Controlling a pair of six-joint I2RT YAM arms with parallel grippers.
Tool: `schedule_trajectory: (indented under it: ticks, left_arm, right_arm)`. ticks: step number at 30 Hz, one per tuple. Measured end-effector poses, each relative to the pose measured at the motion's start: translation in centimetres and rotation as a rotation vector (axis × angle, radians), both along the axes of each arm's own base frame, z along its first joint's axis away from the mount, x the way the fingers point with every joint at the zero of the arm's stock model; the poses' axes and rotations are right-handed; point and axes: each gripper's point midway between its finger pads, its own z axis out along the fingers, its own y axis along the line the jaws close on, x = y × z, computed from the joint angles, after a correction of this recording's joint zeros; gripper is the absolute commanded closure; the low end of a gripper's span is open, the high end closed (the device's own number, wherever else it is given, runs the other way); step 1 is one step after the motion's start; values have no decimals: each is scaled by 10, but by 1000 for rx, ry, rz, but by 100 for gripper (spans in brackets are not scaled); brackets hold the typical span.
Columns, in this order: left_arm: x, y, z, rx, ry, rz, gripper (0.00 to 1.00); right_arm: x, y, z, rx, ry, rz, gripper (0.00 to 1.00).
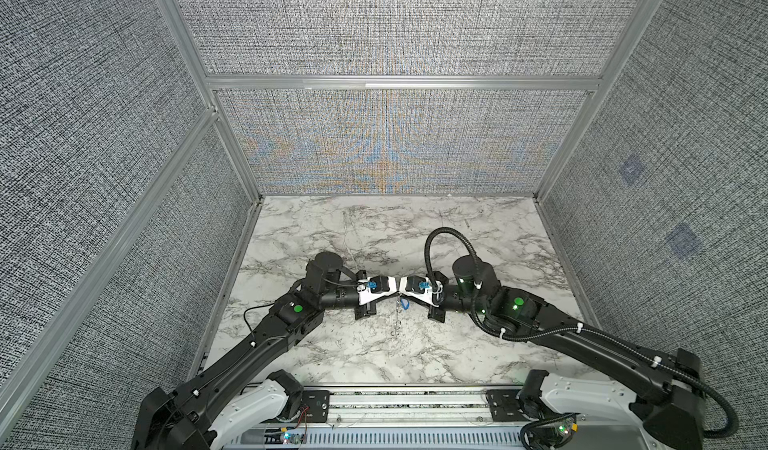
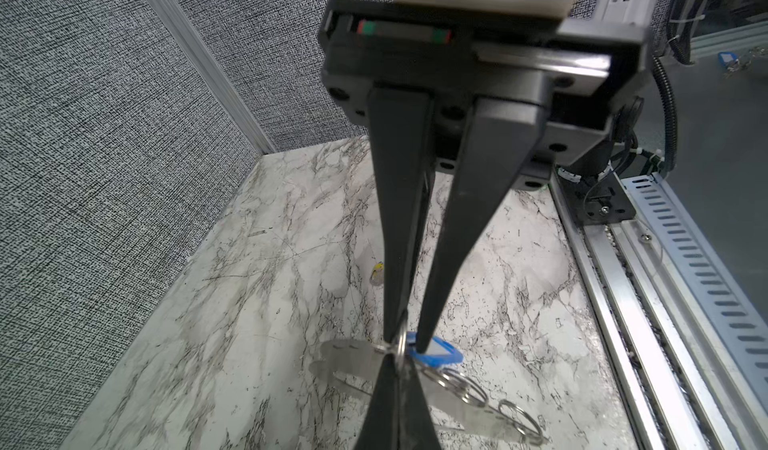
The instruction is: Remove the keys from the keyring
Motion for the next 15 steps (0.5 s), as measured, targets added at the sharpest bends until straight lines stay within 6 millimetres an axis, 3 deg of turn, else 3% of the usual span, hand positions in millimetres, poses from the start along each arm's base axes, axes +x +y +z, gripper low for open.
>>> schedule_trajectory:
  ticks: [2, 7, 9, 15]
  left_arm:
    - [-1, 0, -1, 3, 3, -1, 100]
    - [-4, 1, -3, 0, 6, -8, 100]
    - [-4, 2, -3, -8, -3, -8, 80]
    - [-6, 11, -5, -28, 9, 54, 70]
  right_arm:
    - [0, 0, 0, 0, 3, 0, 100]
    - [-2, 0, 0, -1, 7, 5, 100]
    - [-2, 0, 0, 2, 10, 5, 100]
    - [-2, 0, 1, 25, 22, -5, 100]
